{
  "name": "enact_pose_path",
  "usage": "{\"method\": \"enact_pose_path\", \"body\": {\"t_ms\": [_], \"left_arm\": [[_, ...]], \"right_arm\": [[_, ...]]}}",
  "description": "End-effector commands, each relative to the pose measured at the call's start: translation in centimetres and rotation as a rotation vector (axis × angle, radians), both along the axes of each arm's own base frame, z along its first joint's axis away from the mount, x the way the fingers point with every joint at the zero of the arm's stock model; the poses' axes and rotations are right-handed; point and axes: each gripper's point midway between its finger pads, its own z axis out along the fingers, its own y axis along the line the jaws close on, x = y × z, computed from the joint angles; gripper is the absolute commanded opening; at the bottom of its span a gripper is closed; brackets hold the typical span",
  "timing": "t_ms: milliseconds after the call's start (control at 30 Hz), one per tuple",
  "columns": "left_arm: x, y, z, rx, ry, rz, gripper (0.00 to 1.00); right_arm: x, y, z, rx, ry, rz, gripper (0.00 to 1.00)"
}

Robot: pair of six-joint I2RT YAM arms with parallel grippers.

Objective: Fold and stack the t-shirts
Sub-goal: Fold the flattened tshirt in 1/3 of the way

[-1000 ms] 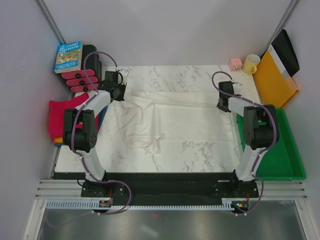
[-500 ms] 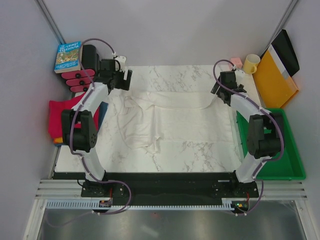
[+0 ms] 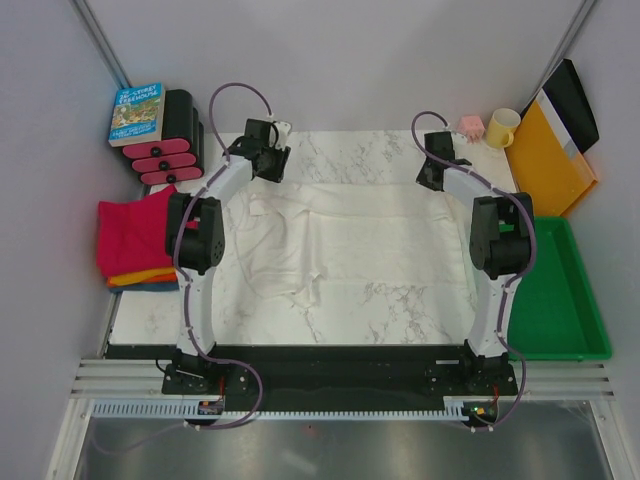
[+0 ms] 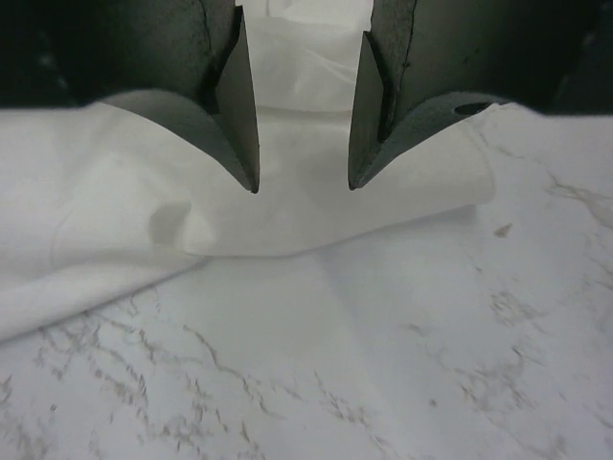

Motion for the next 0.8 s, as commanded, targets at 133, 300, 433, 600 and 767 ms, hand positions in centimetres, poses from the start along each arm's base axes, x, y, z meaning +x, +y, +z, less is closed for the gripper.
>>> {"method": "enact_pose_path", "body": {"t_ms": [133,300,433,600,767], "left_arm": [[0.8,-0.8,-2.6,0.024,0.063,-0.019,0.5],[0.9,0.5,-4.9,0.086,0.108,0.018,0.52],[0.8,1.4,-7.0,0.095,0.158,0.03,0.52],[1.1,1.6,-7.5,0.095,0.202,0.025,0.52],[2.4,2.1,-7.4,0.105,0.195,0.045,0.52]], "right_arm": [[0.3,0.2,-2.8,-0.002,0.075,-0.014,0.0],[-1.0,0.3,-5.4,0.002,0.154,-0.012,0.0],[-2.2,0.5,-6.7,0.026,0.195,-0.018,0.0],[-3.0,1.1,-8.3,0.065,0.239,-0.019,0.0],[-3.2,1.7,-9.5,0.096,0.274,-0.011,0.0]]}}
